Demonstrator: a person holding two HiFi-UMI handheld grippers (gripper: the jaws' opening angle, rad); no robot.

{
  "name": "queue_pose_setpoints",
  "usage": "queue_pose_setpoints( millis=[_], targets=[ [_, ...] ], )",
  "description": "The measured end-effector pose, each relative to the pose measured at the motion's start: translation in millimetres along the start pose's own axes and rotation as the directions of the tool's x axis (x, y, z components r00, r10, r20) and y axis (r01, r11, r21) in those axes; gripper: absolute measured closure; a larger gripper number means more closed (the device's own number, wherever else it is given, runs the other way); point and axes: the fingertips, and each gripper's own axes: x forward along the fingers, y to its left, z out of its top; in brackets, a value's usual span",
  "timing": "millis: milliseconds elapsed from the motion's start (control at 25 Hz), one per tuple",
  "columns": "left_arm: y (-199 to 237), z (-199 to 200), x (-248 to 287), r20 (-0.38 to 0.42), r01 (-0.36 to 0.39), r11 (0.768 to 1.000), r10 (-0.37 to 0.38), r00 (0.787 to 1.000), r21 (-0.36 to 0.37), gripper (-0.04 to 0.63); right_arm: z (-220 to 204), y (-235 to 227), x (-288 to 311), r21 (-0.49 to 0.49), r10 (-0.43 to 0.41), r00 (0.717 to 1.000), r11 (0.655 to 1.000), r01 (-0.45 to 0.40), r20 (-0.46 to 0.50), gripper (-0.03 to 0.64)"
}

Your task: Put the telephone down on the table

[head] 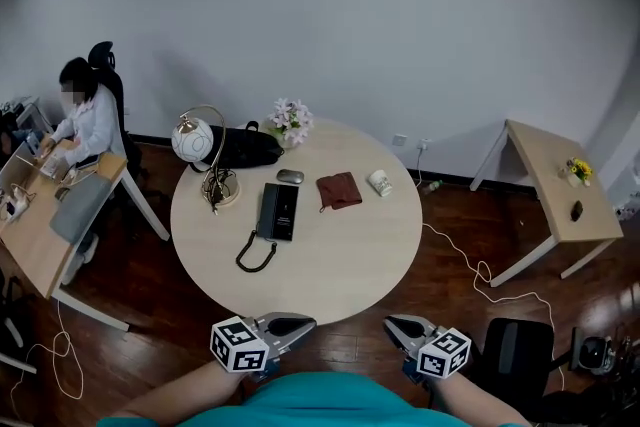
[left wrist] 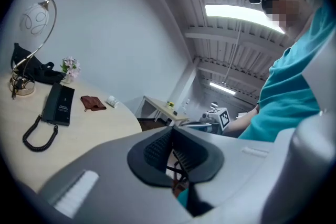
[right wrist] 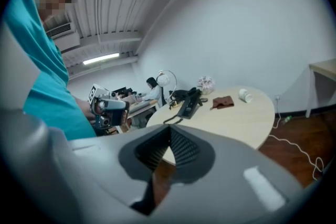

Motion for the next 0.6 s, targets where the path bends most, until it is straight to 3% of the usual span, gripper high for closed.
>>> queue_pose_setpoints(
  millis=[280, 440, 600],
  targets=[
    [-34, -18, 37, -0.068, 0.099, 0.995, -0.099, 0.993, -0.003, 0.589, -1, -33, -58, 0.045, -0.144, 0.987, 0.989, 0.141, 0.072, 0.614],
    [-48, -8, 90, -0.082, 0.122, 0.991, -0.118, 0.99, 0.05, 0.589, -3, -85, -114, 0.058, -0.219, 0.971, 0.975, 0.214, 0.101, 0.614],
    [-66, 3, 167, -0.056, 0.119, 0.991, -0.116, 0.992, 0.059, 0.589, -2, -141, -172, 0.029, -0.234, 0.966, 0.972, 0.232, 0.108, 0.614]
  ],
)
